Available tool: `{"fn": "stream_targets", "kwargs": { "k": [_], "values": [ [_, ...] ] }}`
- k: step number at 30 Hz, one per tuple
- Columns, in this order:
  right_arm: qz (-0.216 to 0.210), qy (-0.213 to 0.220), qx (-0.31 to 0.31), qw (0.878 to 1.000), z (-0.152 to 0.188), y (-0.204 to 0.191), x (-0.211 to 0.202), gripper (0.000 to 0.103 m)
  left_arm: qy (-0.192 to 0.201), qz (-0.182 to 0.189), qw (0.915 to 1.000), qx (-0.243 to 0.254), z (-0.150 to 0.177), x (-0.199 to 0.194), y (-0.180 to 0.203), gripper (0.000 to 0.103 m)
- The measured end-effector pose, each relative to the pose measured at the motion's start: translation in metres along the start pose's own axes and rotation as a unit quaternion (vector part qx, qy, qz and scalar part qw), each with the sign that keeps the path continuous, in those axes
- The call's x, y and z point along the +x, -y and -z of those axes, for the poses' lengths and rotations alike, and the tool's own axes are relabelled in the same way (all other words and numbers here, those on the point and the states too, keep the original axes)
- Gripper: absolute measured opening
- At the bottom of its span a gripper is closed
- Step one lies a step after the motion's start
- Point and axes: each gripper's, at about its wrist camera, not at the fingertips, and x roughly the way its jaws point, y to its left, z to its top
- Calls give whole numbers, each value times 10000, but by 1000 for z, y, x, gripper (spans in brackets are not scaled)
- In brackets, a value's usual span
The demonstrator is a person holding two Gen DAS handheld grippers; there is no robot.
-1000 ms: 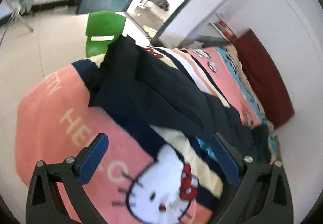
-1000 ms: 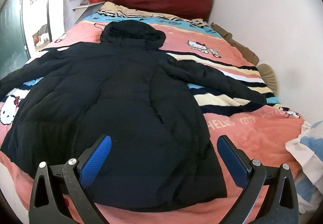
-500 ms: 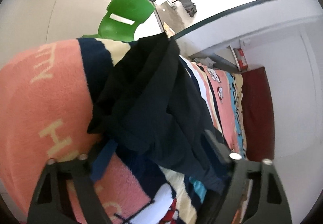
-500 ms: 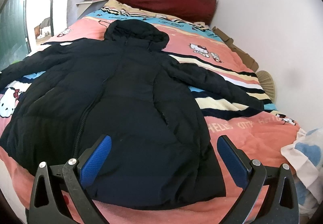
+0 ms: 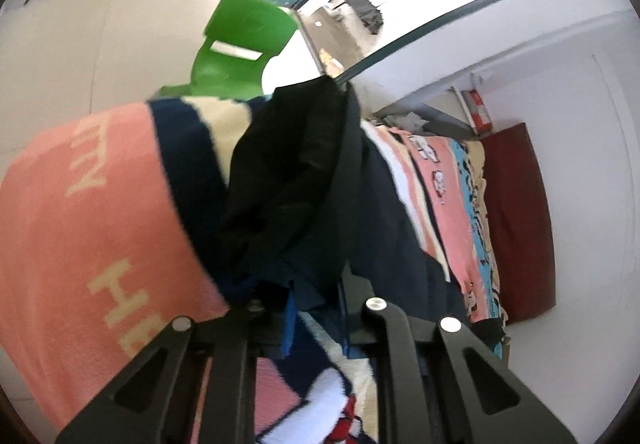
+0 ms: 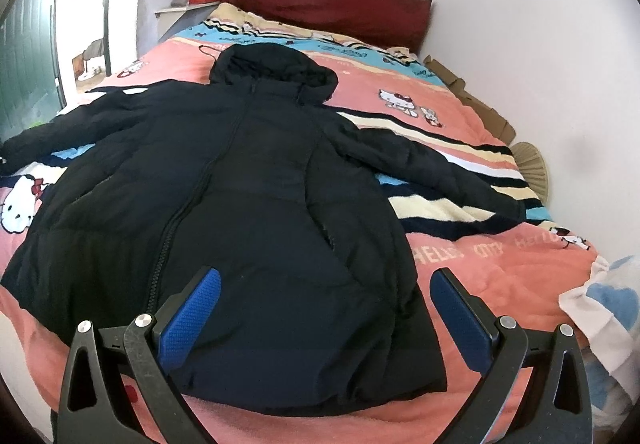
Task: Fold large clothes
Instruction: 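Grasp the jacket sleeve nearest the left gripper and lift it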
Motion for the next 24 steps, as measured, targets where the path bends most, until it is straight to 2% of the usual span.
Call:
{"fn": "stream_targets", "kwargs": {
  "k": [8,14,18,24],
  "values": [
    [-85,53,162,9998,5,12,1,103,204,132,9975,662,9,-26,46,13],
    [-230,148,317,9991,8,26,0,103,209,441,9923,1136,26,-47,111,13],
    [-313,197,463,9982,11,38,1,103,165,677,9844,1618,49,-60,165,13],
    [-377,308,718,9962,13,58,-1,103,30,1045,9644,2431,100,-73,256,13]
  ]
}}
